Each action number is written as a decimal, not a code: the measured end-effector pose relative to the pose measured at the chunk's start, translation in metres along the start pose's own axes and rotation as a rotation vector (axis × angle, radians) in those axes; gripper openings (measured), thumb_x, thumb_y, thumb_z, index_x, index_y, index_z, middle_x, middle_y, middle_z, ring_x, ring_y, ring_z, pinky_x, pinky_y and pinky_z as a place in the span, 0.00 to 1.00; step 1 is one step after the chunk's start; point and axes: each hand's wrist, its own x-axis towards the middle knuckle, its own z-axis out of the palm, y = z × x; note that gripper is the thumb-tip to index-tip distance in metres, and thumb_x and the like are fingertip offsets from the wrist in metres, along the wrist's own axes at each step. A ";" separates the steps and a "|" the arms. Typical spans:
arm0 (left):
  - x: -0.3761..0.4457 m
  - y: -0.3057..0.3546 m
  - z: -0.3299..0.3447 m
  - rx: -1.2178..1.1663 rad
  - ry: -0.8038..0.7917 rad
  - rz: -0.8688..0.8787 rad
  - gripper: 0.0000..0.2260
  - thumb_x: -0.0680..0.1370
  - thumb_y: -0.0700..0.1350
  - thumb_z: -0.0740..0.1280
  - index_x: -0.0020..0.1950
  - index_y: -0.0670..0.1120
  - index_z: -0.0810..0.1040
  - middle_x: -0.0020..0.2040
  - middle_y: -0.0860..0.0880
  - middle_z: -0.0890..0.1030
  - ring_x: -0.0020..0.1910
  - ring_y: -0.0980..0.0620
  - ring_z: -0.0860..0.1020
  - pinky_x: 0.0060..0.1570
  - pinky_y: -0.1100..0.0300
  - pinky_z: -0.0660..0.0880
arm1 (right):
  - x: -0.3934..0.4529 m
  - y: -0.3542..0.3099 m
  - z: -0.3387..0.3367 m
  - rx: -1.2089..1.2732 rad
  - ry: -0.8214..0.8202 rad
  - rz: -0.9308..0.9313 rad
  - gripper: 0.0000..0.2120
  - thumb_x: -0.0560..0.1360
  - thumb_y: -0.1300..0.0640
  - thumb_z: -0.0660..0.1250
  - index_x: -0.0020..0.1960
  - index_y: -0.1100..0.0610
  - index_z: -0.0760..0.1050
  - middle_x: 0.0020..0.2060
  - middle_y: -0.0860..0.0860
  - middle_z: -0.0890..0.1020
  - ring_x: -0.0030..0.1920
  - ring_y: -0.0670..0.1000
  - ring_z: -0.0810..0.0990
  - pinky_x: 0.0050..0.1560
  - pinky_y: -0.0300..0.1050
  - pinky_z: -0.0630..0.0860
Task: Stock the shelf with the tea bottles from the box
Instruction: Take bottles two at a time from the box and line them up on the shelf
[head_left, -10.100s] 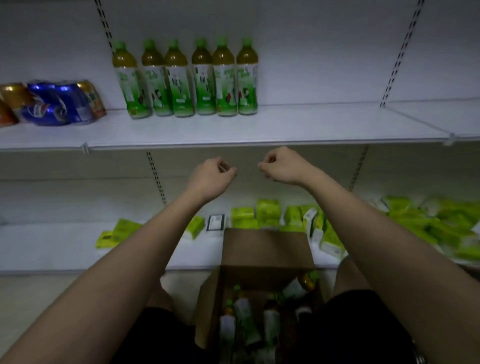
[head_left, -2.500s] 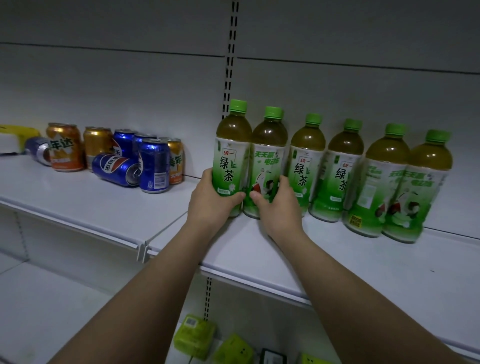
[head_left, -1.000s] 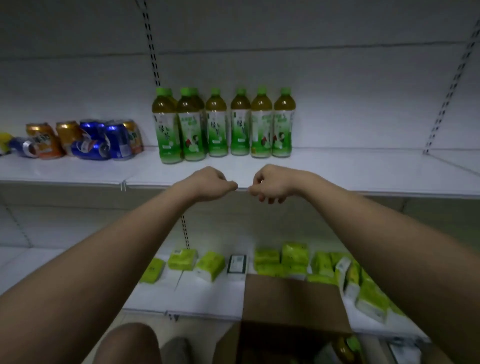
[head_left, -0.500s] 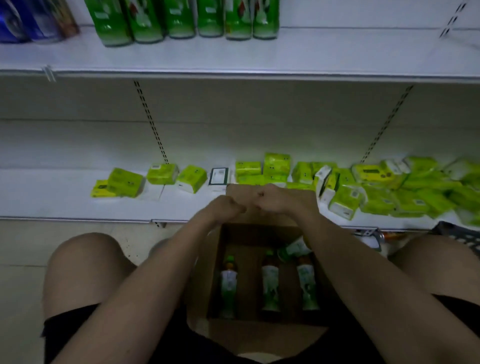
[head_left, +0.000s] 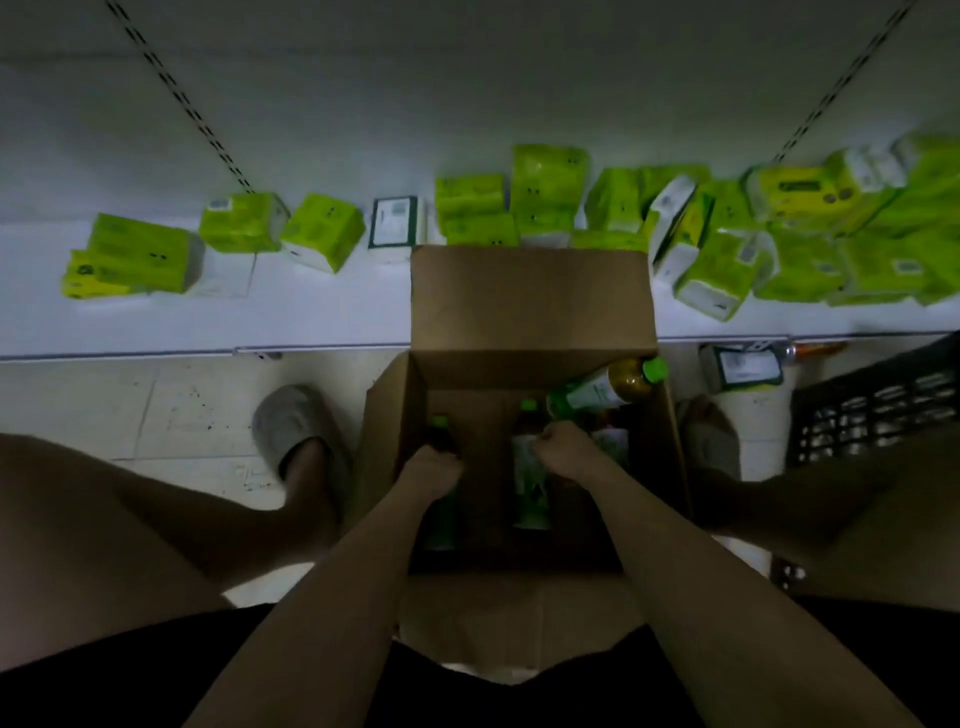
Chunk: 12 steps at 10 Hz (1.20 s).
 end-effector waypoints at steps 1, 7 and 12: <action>0.028 -0.017 0.020 0.049 0.017 -0.061 0.15 0.83 0.44 0.56 0.67 0.41 0.72 0.64 0.45 0.74 0.64 0.42 0.73 0.66 0.53 0.66 | 0.029 0.020 0.018 -0.019 -0.056 0.061 0.15 0.80 0.59 0.59 0.35 0.53 0.68 0.34 0.51 0.70 0.33 0.49 0.68 0.40 0.44 0.74; 0.098 -0.048 0.076 -0.081 -0.065 -0.244 0.24 0.77 0.41 0.69 0.71 0.41 0.68 0.69 0.42 0.71 0.67 0.40 0.71 0.59 0.56 0.70 | 0.100 0.075 0.062 0.023 -0.161 0.346 0.20 0.79 0.57 0.65 0.67 0.65 0.68 0.64 0.61 0.73 0.63 0.62 0.74 0.64 0.54 0.74; 0.095 -0.052 0.072 -0.322 -0.032 -0.177 0.30 0.71 0.35 0.74 0.71 0.38 0.68 0.70 0.39 0.71 0.70 0.40 0.69 0.68 0.44 0.69 | 0.107 0.086 0.069 0.292 -0.159 0.302 0.32 0.73 0.54 0.72 0.73 0.63 0.65 0.70 0.60 0.70 0.68 0.61 0.71 0.68 0.53 0.71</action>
